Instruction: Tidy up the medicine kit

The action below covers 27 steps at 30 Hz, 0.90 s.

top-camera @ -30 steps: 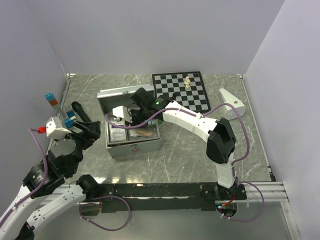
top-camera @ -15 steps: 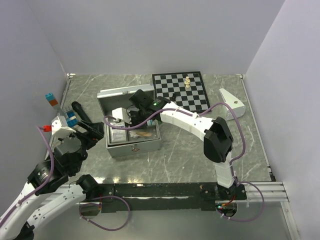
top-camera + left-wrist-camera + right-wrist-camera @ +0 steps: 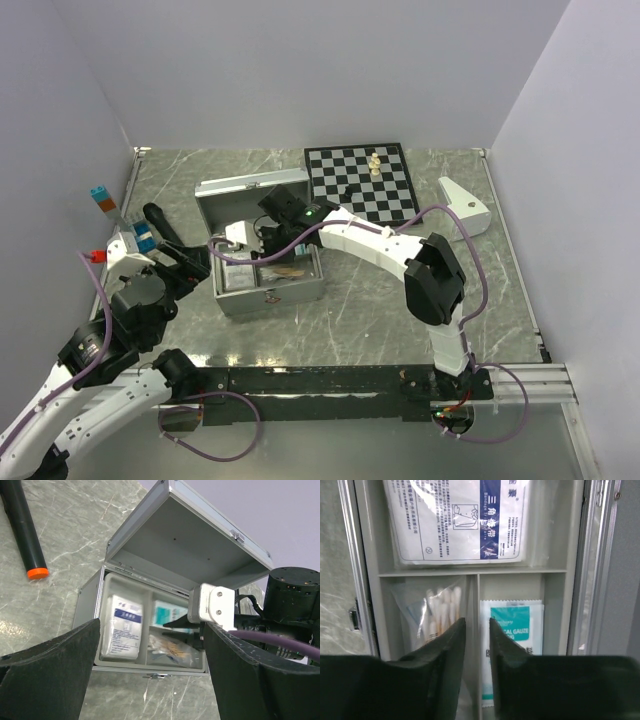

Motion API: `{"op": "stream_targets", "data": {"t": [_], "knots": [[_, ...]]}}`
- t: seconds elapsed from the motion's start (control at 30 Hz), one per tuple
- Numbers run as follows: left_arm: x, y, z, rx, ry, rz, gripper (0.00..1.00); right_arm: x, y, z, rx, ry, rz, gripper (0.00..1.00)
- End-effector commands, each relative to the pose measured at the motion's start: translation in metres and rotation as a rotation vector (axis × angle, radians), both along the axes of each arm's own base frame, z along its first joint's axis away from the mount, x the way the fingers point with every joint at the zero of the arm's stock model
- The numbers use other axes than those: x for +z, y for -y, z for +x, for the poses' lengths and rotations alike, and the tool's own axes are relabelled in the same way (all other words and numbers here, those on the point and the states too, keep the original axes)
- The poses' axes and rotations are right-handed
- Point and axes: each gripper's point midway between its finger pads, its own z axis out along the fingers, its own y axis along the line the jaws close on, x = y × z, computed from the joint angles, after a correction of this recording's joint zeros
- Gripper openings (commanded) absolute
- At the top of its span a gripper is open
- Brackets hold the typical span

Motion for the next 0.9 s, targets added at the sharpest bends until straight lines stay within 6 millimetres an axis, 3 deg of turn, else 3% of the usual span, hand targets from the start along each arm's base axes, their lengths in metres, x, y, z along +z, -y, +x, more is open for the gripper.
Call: {"op": "stream_targets", "data": {"t": [0.0, 0.07, 0.1, 0.23, 0.33, 0.4, 0.47, 0.53, 0.6, 0.63, 0.73, 0.87], "knots": [[0.005, 0.002, 0.003, -0.003, 0.019, -0.009, 0.88, 0.023, -0.013, 0.000, -0.004, 0.021, 0.060, 0.46], [0.007, 0.003, 0.003, -0.006, 0.021, -0.006, 0.88, 0.029, -0.013, 0.005, -0.030, 0.046, 0.072, 0.66], [0.007, 0.003, 0.003, -0.005, 0.022, -0.005, 0.88, 0.033, -0.013, 0.009, -0.053, 0.059, 0.080, 0.72], [0.008, 0.003, 0.005, 0.002, 0.020, -0.002, 0.89, 0.063, -0.015, 0.018, -0.130, 0.107, 0.159, 0.84], [0.010, 0.003, 0.007, 0.005, 0.032, 0.001, 0.89, 0.109, -0.015, 0.019, -0.202, 0.148, 0.275, 0.85], [0.017, 0.002, 0.008, 0.011, 0.048, 0.001, 0.89, 0.154, -0.012, 0.007, -0.236, 0.135, 0.357, 0.85], [0.030, 0.003, 0.009, 0.004, 0.073, 0.008, 0.89, 0.193, -0.004, -0.004, -0.273, 0.125, 0.437, 0.85], [0.050, 0.007, 0.012, -0.020, 0.116, 0.017, 0.89, 0.216, 0.009, -0.013, -0.331, 0.101, 0.527, 0.84], [0.063, 0.010, 0.016, -0.028, 0.138, 0.031, 0.90, 0.224, 0.027, -0.013, -0.433, 0.098, 0.597, 0.83], [0.068, 0.014, 0.018, -0.040, 0.143, 0.046, 0.90, 0.216, 0.036, -0.013, -0.482, 0.083, 0.604, 0.83], [0.073, 0.024, 0.027, -0.055, 0.131, 0.083, 0.95, 0.213, 0.067, 0.003, -0.686, 0.079, 0.667, 0.84], [0.084, 0.022, 0.037, -0.010, 0.157, 0.092, 0.99, 0.202, 0.115, 0.032, -0.941, -0.120, 0.811, 0.84]]}}
